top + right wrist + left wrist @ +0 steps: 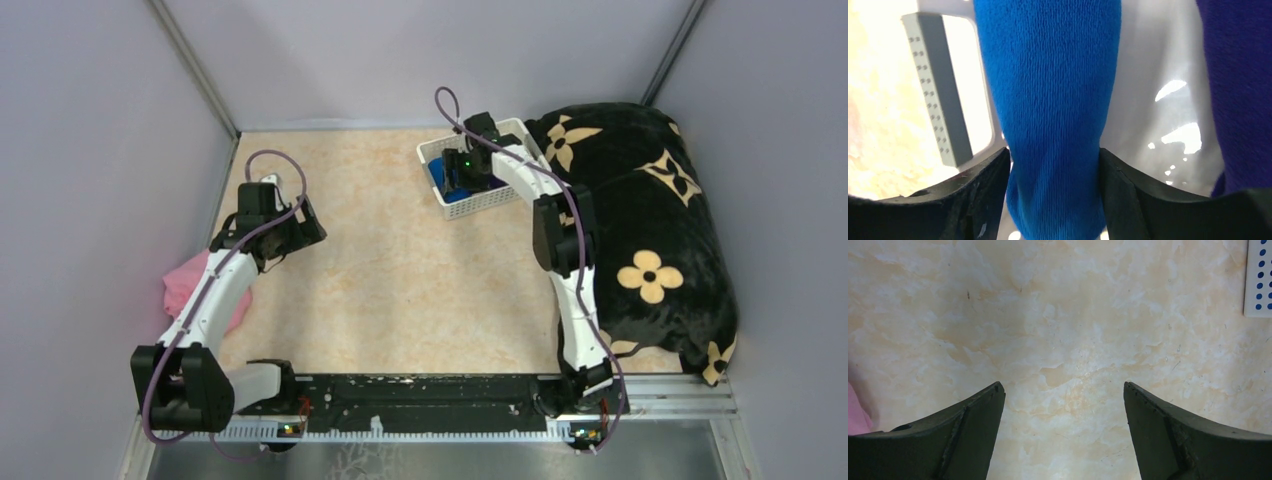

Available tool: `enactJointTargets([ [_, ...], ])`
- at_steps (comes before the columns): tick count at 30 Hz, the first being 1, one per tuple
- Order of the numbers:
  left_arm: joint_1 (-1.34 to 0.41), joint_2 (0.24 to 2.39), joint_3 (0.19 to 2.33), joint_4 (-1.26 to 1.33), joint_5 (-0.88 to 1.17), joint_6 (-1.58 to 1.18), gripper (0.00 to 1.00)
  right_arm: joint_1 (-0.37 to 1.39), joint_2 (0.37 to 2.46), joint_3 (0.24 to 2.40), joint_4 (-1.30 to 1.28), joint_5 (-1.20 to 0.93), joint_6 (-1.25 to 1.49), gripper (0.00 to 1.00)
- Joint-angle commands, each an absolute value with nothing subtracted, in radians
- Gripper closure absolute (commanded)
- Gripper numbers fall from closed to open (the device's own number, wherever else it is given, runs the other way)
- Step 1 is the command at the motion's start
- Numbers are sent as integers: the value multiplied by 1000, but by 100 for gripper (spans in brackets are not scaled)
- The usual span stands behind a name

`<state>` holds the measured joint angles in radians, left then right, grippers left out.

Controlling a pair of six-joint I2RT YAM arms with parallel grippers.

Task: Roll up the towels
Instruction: Place the towel in the bin, then reset both arms

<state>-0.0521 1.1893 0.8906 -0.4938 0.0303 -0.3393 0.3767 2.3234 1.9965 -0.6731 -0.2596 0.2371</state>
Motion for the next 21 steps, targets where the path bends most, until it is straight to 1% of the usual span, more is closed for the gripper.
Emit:
enactJointTargets([
  [1, -45, 1159, 882, -472, 70, -325, 6, 377, 2152, 1970, -626, -203, 227, 35],
  [5, -46, 1117, 883, -444, 128, -308, 6, 377, 2021, 1877, -591, -133, 225, 28],
  [10, -46, 1019, 885, -425, 170, -273, 5, 377, 1779, 1704, -562, -62, 212, 26],
  [15, -51, 867, 872, -423, 197, -246, 5, 378, 1418, 1424, -488, 55, 202, 23],
  [18, -67, 758, 834, -399, 170, -239, 5, 376, 1198, 1262, -478, 178, 200, 20],
  [21, -69, 642, 804, -395, 135, -239, 2, 376, 986, 1139, -472, 267, 198, 16],
])
